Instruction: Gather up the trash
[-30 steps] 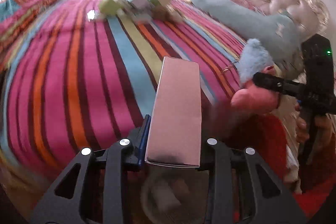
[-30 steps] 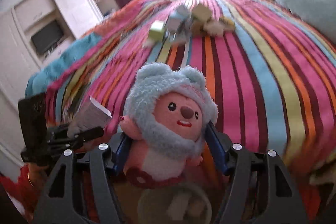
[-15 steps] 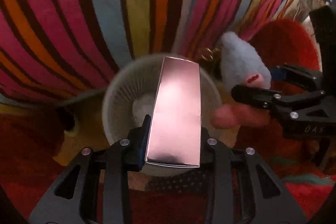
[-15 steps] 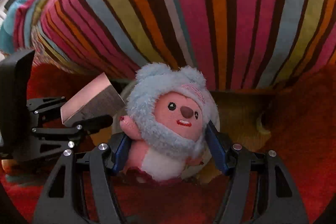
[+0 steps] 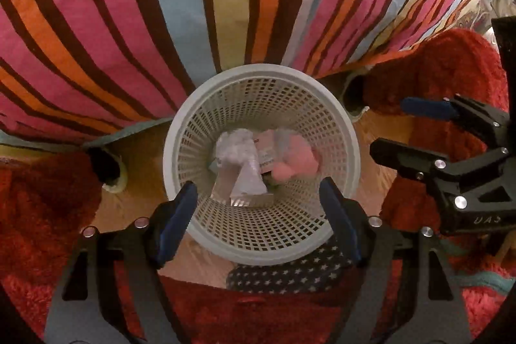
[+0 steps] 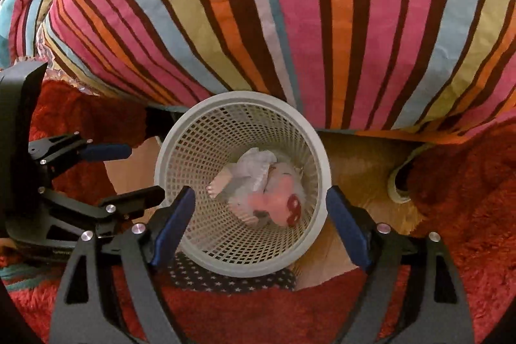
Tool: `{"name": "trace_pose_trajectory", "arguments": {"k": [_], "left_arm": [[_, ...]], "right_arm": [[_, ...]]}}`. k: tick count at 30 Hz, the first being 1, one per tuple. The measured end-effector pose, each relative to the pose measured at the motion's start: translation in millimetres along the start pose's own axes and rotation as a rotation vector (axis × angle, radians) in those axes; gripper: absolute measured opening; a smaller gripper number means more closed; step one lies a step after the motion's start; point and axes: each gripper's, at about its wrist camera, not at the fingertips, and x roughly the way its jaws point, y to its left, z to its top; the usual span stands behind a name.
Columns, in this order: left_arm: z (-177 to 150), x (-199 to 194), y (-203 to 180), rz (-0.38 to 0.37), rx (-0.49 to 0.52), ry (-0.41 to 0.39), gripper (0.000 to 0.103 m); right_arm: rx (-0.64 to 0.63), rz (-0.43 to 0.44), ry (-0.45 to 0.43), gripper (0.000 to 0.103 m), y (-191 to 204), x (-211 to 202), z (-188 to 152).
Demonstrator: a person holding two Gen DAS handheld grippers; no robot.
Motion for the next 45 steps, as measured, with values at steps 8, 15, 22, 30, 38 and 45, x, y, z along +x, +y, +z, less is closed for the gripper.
{"name": "trace_pose_trajectory", "arguments": {"k": [8,15,22,30,38,45], "left_arm": [[2.8,-10.4,8.8,0.004,-0.033,-0.043,0.076],[13.2,-51.9,15.3,-0.042,-0.054,-0.121,0.076],[62.6,-139.2,40.1,0.025,-0.053,-0.303,0.076],[203.2,-214.2,116.0,0.09,-0.208,-0.527,0.076],[365.2,-205.5,175.1,0.05,-0.399,-0.544,0.076],[432.2,-174.8,204.8,-0.018,-0.465,-0.477,0.076]], "right_arm": [[-0.022,-0.014,-0.041,0.079,-11.3,-11.5,-20.3],[-0.047,0.05,-0.181,0.079,-5.0,-59.8,-1.8],[-0.028,-0.013,-0.439,0.079,-30.1,-130.9,58.5],[-0.081,-0.143,-0.676,0.079,-48.3,-166.2,155.0],[-0.19,-0.267,-0.737,0.079,-44.9,-159.7,278.0],[-0.254,-0.342,-0.705,0.079,-51.5,-135.2,352.6]]}}
